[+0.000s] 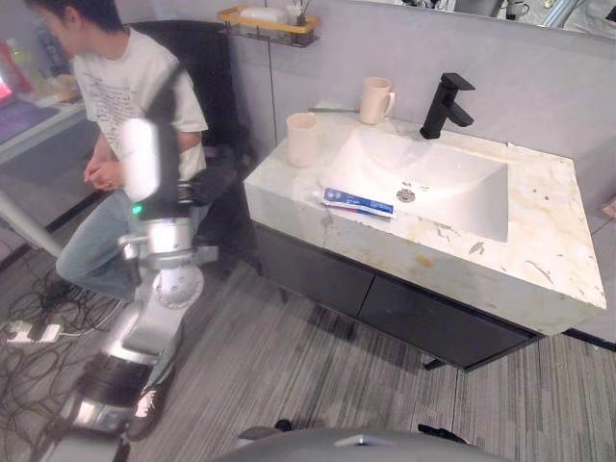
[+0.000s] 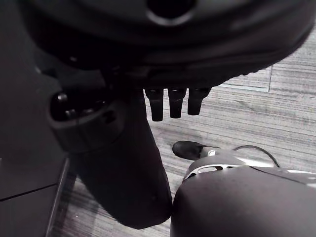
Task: Organize the bathroom.
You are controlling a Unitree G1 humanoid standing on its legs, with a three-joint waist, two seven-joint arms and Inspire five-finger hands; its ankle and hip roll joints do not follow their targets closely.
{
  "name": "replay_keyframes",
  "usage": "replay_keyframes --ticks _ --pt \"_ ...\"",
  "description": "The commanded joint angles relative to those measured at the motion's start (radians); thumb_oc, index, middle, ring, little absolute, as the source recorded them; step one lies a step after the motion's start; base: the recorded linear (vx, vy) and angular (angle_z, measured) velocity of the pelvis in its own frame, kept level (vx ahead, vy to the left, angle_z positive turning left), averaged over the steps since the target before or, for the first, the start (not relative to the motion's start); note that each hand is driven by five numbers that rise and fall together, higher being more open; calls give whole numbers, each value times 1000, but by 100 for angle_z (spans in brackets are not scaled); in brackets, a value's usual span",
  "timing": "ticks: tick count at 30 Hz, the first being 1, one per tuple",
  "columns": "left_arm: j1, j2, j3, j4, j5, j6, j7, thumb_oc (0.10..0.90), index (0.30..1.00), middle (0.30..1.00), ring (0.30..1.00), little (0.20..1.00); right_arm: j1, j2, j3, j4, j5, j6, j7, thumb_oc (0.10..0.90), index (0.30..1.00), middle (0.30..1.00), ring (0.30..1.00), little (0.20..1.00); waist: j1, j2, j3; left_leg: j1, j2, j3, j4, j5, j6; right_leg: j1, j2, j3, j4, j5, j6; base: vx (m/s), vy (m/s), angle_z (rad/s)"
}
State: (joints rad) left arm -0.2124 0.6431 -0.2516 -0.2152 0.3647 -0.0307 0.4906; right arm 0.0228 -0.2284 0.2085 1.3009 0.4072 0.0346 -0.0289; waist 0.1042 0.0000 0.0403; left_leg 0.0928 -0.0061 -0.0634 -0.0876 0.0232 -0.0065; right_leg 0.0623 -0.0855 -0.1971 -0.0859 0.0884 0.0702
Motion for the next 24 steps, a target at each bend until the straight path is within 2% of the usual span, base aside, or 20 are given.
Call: replay_keyframes --ticks 1,2,7,9,13,15,21,24 --pt "-177 43 -43 -74 39 69 -202 800 900 900 900 900 -31 -11 20 33 -18 9 -1 800 900 900 900 900 -33 24 -13 -48 -38 -22 0 -10 19 36 40 -25 4 -75 -7 -11 -8 -12" --pt "-212 66 -80 -72 25 97 -239 800 900 900 900 900 -33 -15 22 34 -39 20 1 800 900 900 900 900 -42 30 -15 -48 -38 -17 0 -9 18 35 40 -21 2 -73 -2 -8 -11 -13" --pt "-288 124 -137 -46 -16 125 -349 800 900 900 900 900 -32 -29 20 49 -59 21 3 800 900 900 900 900 -56 39 -21 -47 -36 -3 0 -8 15 34 40 -11 -1 -70 7 11 -24 -9" --pt "-353 177 -177 -13 -41 145 -408 800 900 900 900 900 -27 -40 12 57 -60 30 5 800 900 900 900 900 -69 46 -25 -44 -34 7 0 -8 14 30 41 -1 -1 -66 11 32 -27 -1" --pt "-433 234 -220 54 -89 144 -417 800 900 900 900 900 -18 -54 9 60 -63 36 13 800 900 900 900 900 -89 55 -28 -39 -31 23 0 -11 13 27 43 12 -1 -64 14 37 -11 -9" --pt "-488 269 -252 129 -123 126 -417 800 900 900 900 900 -6 -59 -2 60 -21 39 14 800 900 900 900 900 -109 59 -31 -35 -28 38 0 -12 12 25 47 26 -1 -63 14 61 -16 -12" --pt "-579 270 -333 272 -219 119 -488 800 900 900 900 900 4 -78 -16 73 -70 41 28 800 900 900 900 900 -146 68 -31 -25 -22 64 0 -15 11 21 54 56 -1 -62 12 74 -10 -17" --pt "-613 257 -374 311 -250 142 -539 800 900 900 900 900 -1 -87 -12 79 -75 42 29 800 900 900 900 900 -156 73 -29 -21 -20 71 0 -15 11 22 55 63 -1 -62 12 84 -9 -9"
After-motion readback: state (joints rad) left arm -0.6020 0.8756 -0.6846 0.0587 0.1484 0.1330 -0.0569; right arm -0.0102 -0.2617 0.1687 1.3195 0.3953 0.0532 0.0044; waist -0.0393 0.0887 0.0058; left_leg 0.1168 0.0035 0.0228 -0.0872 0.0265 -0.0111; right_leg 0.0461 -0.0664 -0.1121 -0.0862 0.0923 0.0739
